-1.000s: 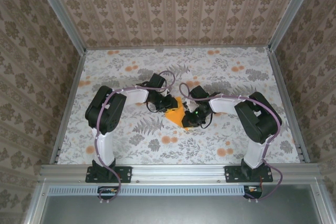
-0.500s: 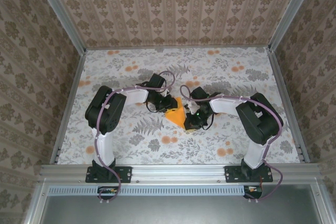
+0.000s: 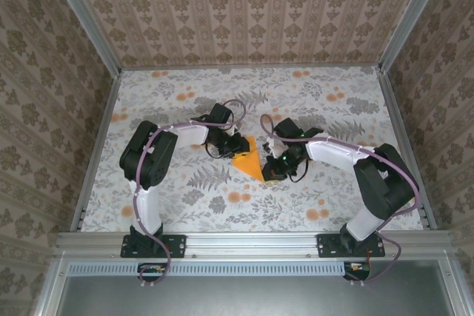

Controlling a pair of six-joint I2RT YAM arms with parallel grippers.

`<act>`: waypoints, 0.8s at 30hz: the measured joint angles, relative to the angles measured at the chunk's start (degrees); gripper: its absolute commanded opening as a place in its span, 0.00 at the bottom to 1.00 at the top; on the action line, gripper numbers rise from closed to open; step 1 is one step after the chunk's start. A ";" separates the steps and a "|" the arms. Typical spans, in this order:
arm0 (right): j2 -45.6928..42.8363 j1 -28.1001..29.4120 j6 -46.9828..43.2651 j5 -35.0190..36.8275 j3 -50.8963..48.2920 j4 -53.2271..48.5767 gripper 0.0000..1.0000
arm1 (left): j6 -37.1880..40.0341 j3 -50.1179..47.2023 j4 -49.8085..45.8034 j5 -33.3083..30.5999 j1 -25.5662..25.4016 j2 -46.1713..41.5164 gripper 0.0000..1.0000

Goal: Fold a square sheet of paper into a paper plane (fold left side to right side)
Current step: Fourth fold the wing at the center of the table.

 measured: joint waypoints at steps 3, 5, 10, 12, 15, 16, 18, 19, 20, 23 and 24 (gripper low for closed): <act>3.15 0.00 1.68 -0.46 2.45 4.48 0.06 | 0.00 0.00 0.00 -0.09 -0.02 0.00 0.26; 6.16 -0.04 2.78 -0.24 3.80 7.61 0.06 | 0.00 0.00 -0.02 -0.09 -0.02 0.00 0.26; 11.98 -0.37 4.46 2.45 4.63 11.39 0.06 | 0.00 0.00 -0.02 -0.09 -0.02 0.00 0.26; 12.94 -0.59 4.74 3.54 4.61 11.67 0.06 | 0.00 0.00 -0.02 -0.09 -0.02 -0.02 0.26; 13.35 -0.87 4.87 4.57 4.48 11.82 0.05 | 0.02 0.00 -0.02 -0.11 -0.02 -0.04 0.27; 13.40 -0.87 4.85 4.81 4.48 11.82 0.04 | 0.11 0.00 0.00 -0.11 -0.02 -0.04 0.27; 13.51 -0.87 4.83 5.27 4.39 11.82 0.00 | 0.22 0.00 0.00 -0.11 -0.02 -0.07 0.27; 13.53 -0.87 4.83 5.42 4.37 11.85 0.00 | 0.35 0.00 0.02 -0.09 -0.02 -0.17 0.28; 13.55 -0.87 4.81 5.57 4.37 11.85 0.00 | 0.46 0.00 0.04 -0.15 -0.09 -0.31 0.30; 13.66 -0.90 4.61 5.64 4.37 11.78 0.00 | 1.07 -0.50 0.39 -1.29 -0.28 -1.20 0.31; 13.73 -0.92 4.55 5.64 4.35 11.78 0.00 | 1.40 -0.76 0.48 -1.79 -0.39 -1.68 0.31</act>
